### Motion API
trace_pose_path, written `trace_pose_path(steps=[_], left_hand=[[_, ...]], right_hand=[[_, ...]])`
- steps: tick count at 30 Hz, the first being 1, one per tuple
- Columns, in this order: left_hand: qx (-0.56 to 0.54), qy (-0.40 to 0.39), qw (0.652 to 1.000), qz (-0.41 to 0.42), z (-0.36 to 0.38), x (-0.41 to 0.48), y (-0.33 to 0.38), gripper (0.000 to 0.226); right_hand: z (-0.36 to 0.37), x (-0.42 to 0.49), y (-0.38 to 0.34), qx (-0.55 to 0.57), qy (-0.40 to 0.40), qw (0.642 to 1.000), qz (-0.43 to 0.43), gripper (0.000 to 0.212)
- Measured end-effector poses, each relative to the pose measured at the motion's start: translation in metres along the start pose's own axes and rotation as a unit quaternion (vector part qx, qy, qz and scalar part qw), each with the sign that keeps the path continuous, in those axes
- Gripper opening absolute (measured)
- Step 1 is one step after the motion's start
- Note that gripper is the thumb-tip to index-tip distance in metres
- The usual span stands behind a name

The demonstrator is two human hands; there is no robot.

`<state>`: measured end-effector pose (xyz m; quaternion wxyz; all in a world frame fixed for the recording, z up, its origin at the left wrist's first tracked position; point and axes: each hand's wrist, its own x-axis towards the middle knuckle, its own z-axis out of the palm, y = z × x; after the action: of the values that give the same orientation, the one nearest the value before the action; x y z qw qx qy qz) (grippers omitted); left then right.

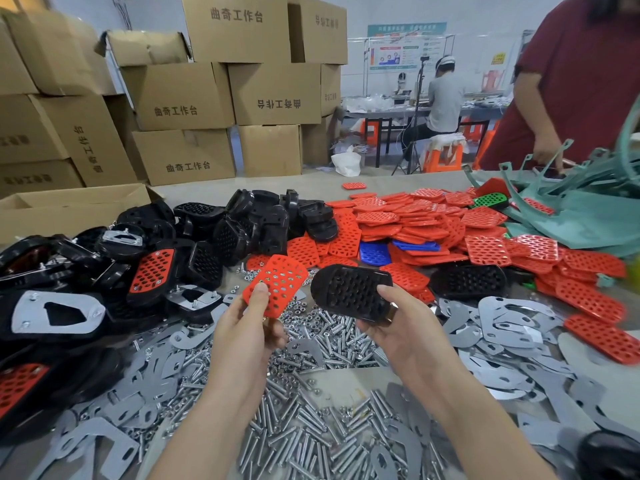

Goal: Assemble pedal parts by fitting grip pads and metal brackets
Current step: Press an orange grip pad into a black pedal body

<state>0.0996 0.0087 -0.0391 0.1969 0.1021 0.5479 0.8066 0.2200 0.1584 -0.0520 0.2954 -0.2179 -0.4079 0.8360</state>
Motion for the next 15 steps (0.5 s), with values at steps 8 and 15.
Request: trace_pose_path(steps=[8, 15], left_hand=[[-0.033, -0.055, 0.998, 0.008, 0.0004, 0.0008, 0.0005, 0.014], [-0.011, -0.05, 0.998, 0.034, 0.0019, 0.0001, 0.0005, 0.03]], right_hand=[[-0.001, 0.0017, 0.0011, 0.004, 0.007, 1.0, 0.004, 0.016], [-0.0011, 0.0015, 0.0004, -0.002, 0.011, 1.0, 0.007, 0.016]])
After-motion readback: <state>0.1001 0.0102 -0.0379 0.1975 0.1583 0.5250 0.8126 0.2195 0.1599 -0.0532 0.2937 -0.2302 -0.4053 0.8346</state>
